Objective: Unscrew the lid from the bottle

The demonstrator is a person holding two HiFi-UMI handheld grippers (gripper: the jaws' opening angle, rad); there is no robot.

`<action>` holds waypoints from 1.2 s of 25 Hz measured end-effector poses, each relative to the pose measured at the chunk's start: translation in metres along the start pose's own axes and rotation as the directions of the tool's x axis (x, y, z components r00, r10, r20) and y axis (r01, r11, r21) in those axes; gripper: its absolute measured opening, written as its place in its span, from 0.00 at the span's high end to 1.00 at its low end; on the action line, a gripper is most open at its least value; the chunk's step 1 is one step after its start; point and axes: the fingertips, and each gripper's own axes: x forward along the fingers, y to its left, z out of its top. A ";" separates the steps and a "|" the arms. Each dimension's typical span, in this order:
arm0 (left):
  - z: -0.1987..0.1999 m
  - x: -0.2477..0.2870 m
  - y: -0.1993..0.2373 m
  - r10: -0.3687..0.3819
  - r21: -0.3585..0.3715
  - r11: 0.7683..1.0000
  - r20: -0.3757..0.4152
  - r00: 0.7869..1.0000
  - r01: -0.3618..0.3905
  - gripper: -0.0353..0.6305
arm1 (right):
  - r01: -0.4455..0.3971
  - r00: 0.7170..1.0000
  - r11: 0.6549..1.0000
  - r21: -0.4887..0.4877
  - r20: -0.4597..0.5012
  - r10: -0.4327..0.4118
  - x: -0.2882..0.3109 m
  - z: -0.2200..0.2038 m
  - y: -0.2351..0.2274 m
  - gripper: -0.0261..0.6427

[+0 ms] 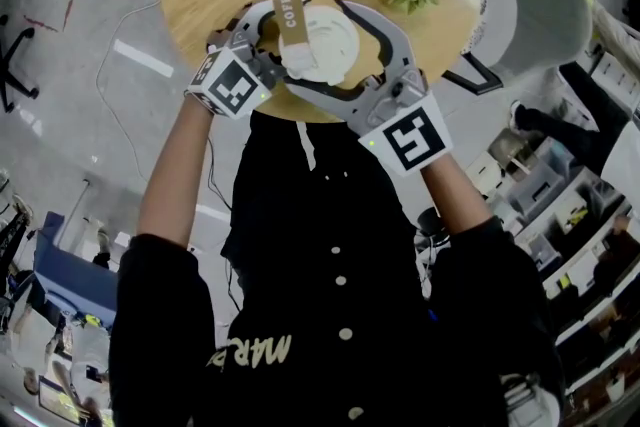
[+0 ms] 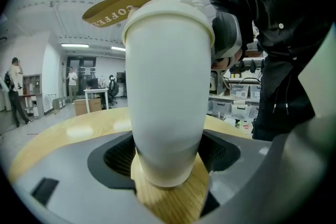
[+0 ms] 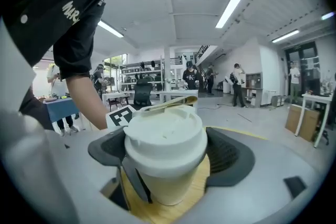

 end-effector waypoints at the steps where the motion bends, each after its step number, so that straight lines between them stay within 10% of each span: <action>1: 0.000 0.000 0.000 -0.003 -0.002 1.000 0.004 1.000 0.003 0.41 | -0.026 1.000 1.000 -0.016 0.003 0.026 0.000 0.000 0.001 0.28; 4: 0.001 0.001 0.000 -0.021 -0.007 1.000 0.023 1.000 0.021 0.41 | -0.182 0.983 0.981 -0.073 0.006 0.183 -0.003 -0.003 0.006 0.28; 8: 0.003 0.004 0.002 -0.062 -0.005 0.998 0.032 0.998 0.062 0.41 | -0.453 0.890 0.881 -0.135 -0.010 0.456 -0.009 -0.004 0.006 0.28; 13: 0.004 0.004 0.000 -0.071 -0.006 0.997 0.039 0.997 0.071 0.41 | -0.549 0.835 0.828 -0.120 -0.034 0.549 -0.010 -0.004 0.008 0.28; 17: 0.002 0.000 0.001 -0.065 0.005 0.998 0.030 0.997 0.065 0.41 | -0.467 0.884 0.880 -0.087 -0.055 0.464 -0.010 -0.007 0.011 0.25; 22: 0.003 -0.002 -0.002 -0.060 0.009 0.998 0.027 0.998 0.060 0.41 | -0.152 0.988 0.988 -0.004 0.020 0.152 -0.009 0.005 0.005 0.21; 30: 0.001 -0.001 0.004 -0.051 0.007 0.999 0.023 0.998 0.051 0.41 | 0.089 0.996 0.996 0.005 0.031 -0.089 0.011 0.010 -0.006 0.25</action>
